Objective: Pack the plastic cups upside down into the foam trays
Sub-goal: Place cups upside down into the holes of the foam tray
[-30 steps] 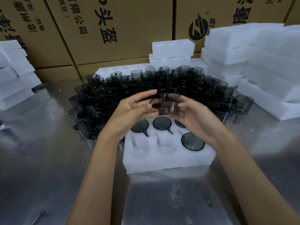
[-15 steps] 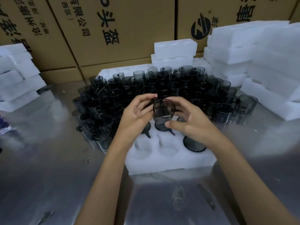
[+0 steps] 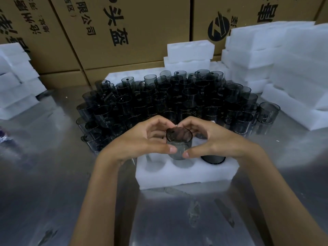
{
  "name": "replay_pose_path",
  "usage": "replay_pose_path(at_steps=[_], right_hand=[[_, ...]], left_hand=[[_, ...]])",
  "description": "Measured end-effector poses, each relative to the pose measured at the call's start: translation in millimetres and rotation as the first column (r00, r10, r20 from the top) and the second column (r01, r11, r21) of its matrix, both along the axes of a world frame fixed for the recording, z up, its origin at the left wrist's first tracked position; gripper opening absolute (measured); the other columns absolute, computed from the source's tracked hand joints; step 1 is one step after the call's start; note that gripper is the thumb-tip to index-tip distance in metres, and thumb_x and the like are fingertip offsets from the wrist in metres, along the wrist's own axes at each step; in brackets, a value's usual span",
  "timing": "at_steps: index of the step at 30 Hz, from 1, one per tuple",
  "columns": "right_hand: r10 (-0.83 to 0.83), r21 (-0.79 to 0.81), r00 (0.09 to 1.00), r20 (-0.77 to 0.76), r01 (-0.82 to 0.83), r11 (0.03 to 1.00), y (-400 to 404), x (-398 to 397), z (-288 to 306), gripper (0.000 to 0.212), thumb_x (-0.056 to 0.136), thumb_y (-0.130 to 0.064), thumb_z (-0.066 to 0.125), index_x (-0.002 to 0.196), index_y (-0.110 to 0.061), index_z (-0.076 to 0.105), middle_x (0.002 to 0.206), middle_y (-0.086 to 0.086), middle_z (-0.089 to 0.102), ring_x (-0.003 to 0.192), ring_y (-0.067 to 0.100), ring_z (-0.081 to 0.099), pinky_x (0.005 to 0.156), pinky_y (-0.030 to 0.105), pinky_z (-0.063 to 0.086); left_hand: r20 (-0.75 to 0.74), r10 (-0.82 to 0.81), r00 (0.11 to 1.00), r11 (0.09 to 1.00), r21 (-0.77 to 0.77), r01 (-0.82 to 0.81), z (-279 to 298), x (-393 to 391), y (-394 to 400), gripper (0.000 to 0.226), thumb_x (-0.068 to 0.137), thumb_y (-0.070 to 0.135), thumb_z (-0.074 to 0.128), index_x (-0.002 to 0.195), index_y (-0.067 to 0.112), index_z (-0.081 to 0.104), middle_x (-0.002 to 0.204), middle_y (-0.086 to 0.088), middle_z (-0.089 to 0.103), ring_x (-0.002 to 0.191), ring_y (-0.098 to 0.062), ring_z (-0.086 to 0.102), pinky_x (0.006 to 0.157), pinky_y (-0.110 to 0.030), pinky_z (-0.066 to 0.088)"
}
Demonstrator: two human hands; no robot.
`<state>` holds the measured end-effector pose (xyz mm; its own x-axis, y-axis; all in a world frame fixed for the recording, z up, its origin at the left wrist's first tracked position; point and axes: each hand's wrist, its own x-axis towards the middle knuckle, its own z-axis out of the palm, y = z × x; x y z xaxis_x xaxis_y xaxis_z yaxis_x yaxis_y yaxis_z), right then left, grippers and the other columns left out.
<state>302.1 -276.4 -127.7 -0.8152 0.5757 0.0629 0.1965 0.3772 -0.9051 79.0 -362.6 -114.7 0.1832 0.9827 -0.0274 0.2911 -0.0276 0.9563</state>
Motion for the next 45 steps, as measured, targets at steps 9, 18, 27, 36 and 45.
replay_pose_path(at_steps=[9, 18, 27, 36, 45], right_hand=[[0.078, -0.051, 0.996, 0.034, -0.076, 0.996, -2, 9, 9, 0.049, 0.073, -0.014, 0.083, 0.118, -0.019, 0.063, 0.122, 0.0, 0.067, 0.12, 0.016, 0.06, 0.108, 0.035, 0.045], [0.09, -0.079, 0.993, 0.073, -0.085, 0.993, -2, 11, 10, 0.049, 0.071, -0.02, 0.084, 0.115, -0.024, 0.063, 0.12, -0.004, 0.067, 0.117, 0.01, 0.062, 0.102, 0.027, 0.047], [0.051, -0.071, 0.997, 0.05, -0.047, 0.996, -2, 12, 10, 0.048, 0.068, -0.018, 0.084, 0.112, -0.016, 0.066, 0.117, 0.004, 0.067, 0.115, 0.021, 0.061, 0.107, 0.045, 0.046], [0.052, -0.08, 0.995, 0.087, -0.045, 0.996, -1, 10, 8, 0.05, 0.067, -0.022, 0.083, 0.114, -0.02, 0.067, 0.118, -0.003, 0.069, 0.115, 0.012, 0.063, 0.109, 0.04, 0.046], [0.013, -0.087, 0.998, -0.055, -0.018, 0.996, 4, 10, 3, 0.042, 0.088, -0.006, 0.073, 0.128, -0.016, 0.062, 0.13, -0.004, 0.066, 0.128, 0.007, 0.057, 0.113, 0.033, 0.04]], left_hand=[[-0.083, -0.054, 0.995, 0.998, 0.034, 0.057, 2, 4, -2, 0.049, 0.06, 0.028, 0.091, 0.1, 0.026, 0.062, 0.117, 0.001, 0.068, 0.113, -0.021, 0.063, 0.078, -0.026, 0.051], [-0.156, -0.06, 0.986, 0.998, 0.004, 0.061, 3, 5, -3, 0.054, 0.059, 0.039, 0.091, 0.105, 0.029, 0.064, 0.117, 0.007, 0.066, 0.112, -0.017, 0.061, 0.076, -0.029, 0.05], [-0.225, -0.045, 0.973, 0.999, 0.01, 0.049, 3, 4, -2, 0.059, 0.054, 0.047, 0.089, 0.106, 0.033, 0.066, 0.097, 0.022, 0.06, 0.09, -0.003, 0.056, 0.069, -0.018, 0.045], [-0.232, -0.054, 0.971, 0.998, -0.024, 0.05, 2, 3, -3, 0.058, 0.056, 0.042, 0.092, 0.105, 0.033, 0.063, 0.095, 0.003, 0.063, 0.084, -0.01, 0.06, 0.07, -0.018, 0.047], [-0.264, -0.057, 0.963, 0.998, -0.055, 0.044, 2, 5, -4, 0.052, 0.06, 0.042, 0.091, 0.104, 0.031, 0.065, 0.087, 0.008, 0.06, 0.081, -0.007, 0.056, 0.073, -0.022, 0.046]])
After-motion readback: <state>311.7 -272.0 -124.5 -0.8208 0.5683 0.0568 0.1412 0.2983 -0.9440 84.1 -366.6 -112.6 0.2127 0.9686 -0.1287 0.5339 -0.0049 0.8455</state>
